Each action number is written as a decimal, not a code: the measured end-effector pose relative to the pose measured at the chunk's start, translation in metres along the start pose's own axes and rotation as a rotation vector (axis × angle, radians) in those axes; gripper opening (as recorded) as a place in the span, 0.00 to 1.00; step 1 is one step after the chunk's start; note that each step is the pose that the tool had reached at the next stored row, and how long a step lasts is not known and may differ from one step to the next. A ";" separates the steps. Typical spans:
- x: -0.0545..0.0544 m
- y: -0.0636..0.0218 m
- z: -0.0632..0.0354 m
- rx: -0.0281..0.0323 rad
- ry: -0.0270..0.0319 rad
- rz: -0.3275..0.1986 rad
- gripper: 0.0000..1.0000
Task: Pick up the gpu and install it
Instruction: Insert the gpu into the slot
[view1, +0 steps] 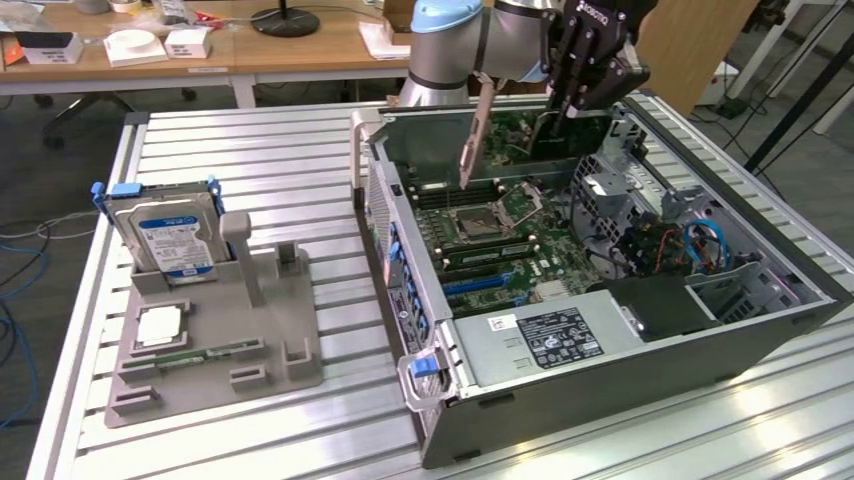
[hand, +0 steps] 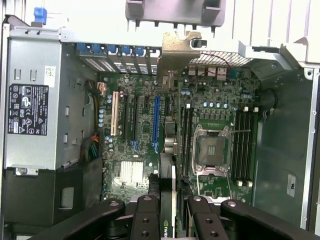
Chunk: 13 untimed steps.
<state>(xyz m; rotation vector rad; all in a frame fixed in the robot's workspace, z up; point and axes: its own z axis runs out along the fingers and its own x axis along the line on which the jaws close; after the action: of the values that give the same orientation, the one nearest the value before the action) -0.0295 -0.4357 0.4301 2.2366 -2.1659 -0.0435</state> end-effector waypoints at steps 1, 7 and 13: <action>0.000 0.0000 0.0000 0.0000 0.0000 0.000 0.26; 0.000 -0.0001 0.0000 0.0000 -0.0017 0.043 0.26; 0.000 -0.0001 0.0000 0.0001 -0.0025 0.061 0.26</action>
<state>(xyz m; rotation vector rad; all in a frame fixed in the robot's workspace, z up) -0.0295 -0.4357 0.4300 2.1703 -2.2336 -0.0449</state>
